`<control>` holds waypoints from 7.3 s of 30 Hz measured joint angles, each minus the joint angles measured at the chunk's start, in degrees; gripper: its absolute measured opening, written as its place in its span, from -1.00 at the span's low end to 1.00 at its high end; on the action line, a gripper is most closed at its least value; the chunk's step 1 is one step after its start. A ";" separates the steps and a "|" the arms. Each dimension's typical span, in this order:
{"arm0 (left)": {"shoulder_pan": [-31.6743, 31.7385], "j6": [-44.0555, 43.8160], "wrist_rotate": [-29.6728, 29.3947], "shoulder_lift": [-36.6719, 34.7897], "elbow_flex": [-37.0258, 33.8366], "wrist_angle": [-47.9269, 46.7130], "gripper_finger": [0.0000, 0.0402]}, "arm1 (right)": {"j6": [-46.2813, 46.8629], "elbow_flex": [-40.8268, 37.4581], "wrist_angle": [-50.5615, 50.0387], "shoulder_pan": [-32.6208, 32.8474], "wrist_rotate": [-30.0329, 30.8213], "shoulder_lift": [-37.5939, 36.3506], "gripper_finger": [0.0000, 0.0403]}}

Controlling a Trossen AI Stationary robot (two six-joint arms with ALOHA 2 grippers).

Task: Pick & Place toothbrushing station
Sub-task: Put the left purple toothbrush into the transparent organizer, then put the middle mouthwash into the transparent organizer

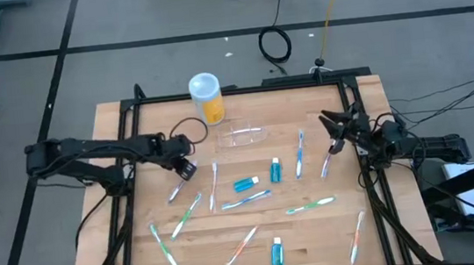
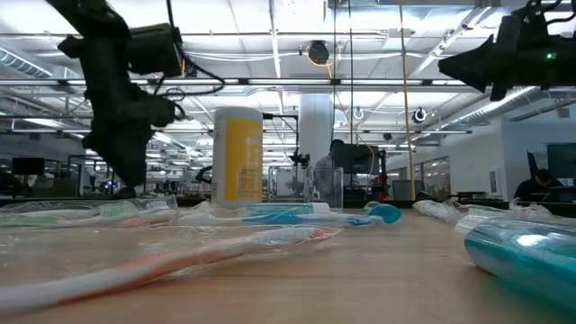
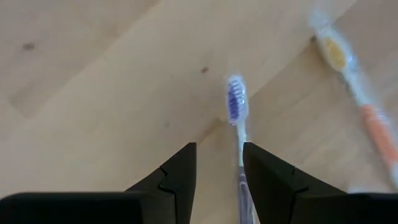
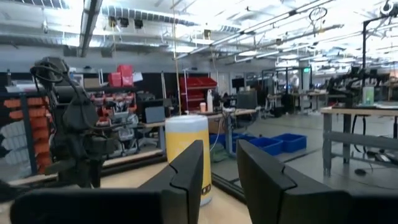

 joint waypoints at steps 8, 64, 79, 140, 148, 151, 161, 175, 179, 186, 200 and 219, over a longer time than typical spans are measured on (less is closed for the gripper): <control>-1.91 -2.29 1.33 7.46 0.00 4.33 -0.32 | 0.33 0.00 -1.50 0.00 0.02 0.00 -0.55; -1.90 38.91 -35.75 21.22 4.70 97.95 -0.93 | 3.00 0.00 -4.23 0.02 1.77 3.53 -0.55; -2.17 32.24 -42.69 33.78 4.68 101.11 -0.98 | 1.48 0.00 -4.22 0.02 1.79 3.52 -0.55; -19.23 34.49 -24.61 4.25 24.76 29.88 -0.17 | 1.59 0.00 -4.24 0.00 1.97 6.03 -0.55; -17.60 34.04 -16.62 18.00 45.17 5.07 -0.18 | 1.61 0.00 -4.22 0.00 1.97 6.01 -0.55; -17.60 34.90 -16.16 22.98 45.86 4.71 -0.18 | 1.61 0.00 -4.24 0.00 1.86 6.01 -0.55; -17.92 30.84 -14.56 35.24 44.99 -0.97 -0.17 | 1.63 0.00 -4.31 0.00 1.79 6.03 -0.55; -17.22 31.95 -1.59 43.30 44.72 3.00 0.03 | 1.65 0.00 -4.28 0.00 1.79 6.01 -0.55; -16.52 31.73 -1.64 44.00 44.72 2.63 0.25 | 1.64 0.00 -4.26 0.00 1.79 6.01 -0.55; -16.05 29.56 -1.29 47.03 44.72 2.21 0.48 | 1.66 -0.02 -4.30 0.00 1.77 6.14 -0.55; -14.87 29.36 4.23 47.57 44.76 1.66 0.08 | 1.68 0.00 -4.24 0.00 1.79 6.62 -0.55; -12.23 27.69 5.86 47.60 45.32 1.63 -0.14 | 1.66 0.00 -4.27 0.00 1.77 6.62 -0.55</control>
